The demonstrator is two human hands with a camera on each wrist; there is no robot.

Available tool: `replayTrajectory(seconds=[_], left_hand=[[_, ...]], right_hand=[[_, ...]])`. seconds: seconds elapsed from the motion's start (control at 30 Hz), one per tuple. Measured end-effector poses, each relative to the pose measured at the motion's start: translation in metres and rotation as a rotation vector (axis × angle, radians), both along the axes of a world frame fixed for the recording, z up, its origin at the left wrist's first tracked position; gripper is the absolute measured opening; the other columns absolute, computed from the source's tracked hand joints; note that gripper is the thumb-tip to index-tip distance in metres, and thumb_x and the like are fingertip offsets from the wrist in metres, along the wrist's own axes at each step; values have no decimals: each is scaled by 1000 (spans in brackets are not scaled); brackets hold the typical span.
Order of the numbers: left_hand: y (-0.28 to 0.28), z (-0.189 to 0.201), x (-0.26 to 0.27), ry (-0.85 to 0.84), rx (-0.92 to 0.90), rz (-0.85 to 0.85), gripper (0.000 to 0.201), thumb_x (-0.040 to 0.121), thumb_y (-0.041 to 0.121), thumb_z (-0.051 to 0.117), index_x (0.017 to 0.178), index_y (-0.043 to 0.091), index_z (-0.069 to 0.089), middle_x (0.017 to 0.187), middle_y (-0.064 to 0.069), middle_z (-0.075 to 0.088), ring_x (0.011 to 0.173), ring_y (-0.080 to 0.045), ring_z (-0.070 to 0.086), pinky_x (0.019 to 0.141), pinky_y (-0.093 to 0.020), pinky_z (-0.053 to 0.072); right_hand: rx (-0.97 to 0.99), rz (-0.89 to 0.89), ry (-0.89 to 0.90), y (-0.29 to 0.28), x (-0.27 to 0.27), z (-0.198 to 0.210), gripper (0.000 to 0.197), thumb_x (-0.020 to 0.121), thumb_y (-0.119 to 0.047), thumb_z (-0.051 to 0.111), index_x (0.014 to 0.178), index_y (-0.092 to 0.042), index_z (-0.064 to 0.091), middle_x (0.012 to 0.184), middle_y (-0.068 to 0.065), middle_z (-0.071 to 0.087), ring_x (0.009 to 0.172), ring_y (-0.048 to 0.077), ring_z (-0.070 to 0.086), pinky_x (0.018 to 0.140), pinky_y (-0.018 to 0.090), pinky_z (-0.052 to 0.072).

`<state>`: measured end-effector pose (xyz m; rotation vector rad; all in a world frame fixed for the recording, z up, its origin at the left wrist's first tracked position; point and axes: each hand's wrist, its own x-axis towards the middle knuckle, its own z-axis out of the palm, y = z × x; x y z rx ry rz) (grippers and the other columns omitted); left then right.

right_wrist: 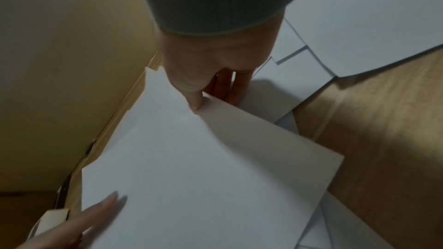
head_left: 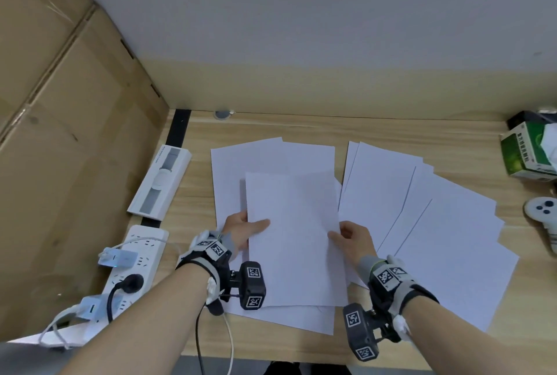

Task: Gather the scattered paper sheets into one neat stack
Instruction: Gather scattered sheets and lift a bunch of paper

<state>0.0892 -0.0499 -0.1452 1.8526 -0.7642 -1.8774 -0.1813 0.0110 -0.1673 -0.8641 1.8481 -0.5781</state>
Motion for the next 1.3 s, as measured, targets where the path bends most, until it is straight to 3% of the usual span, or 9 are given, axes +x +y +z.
replayTrajectory(seconds=[0.17,0.47,0.63,0.77,0.83,0.97,1.13,1.23,1.3], left_hand=[[6,-1,-9,-147,-63,-14,17,89,8,62,106,4,64,114,-17,68,101,-32,66,91,-42,53],[-35,47,-47,-201,-427,-105,27,95,3,50,119,-2,63,102,-16,66,80,-24,61,49,-15,48],[-39,50,-99,-124,-467,-193,26,97,5,49,120,2,61,106,-18,66,96,-36,65,64,-28,49],[-27,39,-137,-131,-517,-305,25,97,4,47,118,9,60,84,-10,60,62,-18,57,51,-21,42],[-21,24,-154,-148,-543,-376,24,96,6,48,116,9,61,88,-10,64,66,-21,60,57,-26,47],[-18,10,-159,-219,-555,-469,20,96,6,49,108,-2,63,92,-14,65,80,-25,60,60,-25,43],[-8,1,-163,-242,-523,-451,13,96,4,48,98,3,61,77,-6,59,65,-15,54,55,-23,39],[-6,-8,-161,-277,-492,-483,13,96,2,46,90,2,58,75,-9,55,64,-19,48,54,-23,35],[-5,-14,-157,-309,-467,-465,14,96,3,46,90,0,58,77,-11,54,66,-20,47,58,-25,35]], right_hand=[[12,7,49,2,4,6,5,84,-31,66,86,-27,68,90,-4,73,87,23,68,83,41,56],[26,-263,101,25,-71,38,17,86,-28,55,79,-23,69,78,3,74,75,28,69,81,50,58],[98,-367,170,66,-126,39,15,84,-32,54,78,-27,67,91,4,74,90,33,69,86,48,56],[166,-444,273,96,-148,39,14,87,-27,55,87,-22,67,101,8,73,96,34,66,90,43,53],[202,-497,329,110,-164,35,16,88,-24,59,99,-16,66,109,10,69,102,34,64,92,40,50],[317,-580,506,130,-181,24,65,77,-29,74,130,-2,48,134,18,45,122,38,46,99,46,41],[487,-639,516,134,-190,21,60,71,-34,73,119,-7,48,121,13,49,121,36,42,87,45,40],[388,-655,527,131,-199,15,20,83,-25,56,93,-9,65,92,15,63,102,39,55,76,39,45],[294,-705,547,131,-202,10,27,91,-17,46,85,-5,69,82,21,66,88,39,59,68,35,42]])
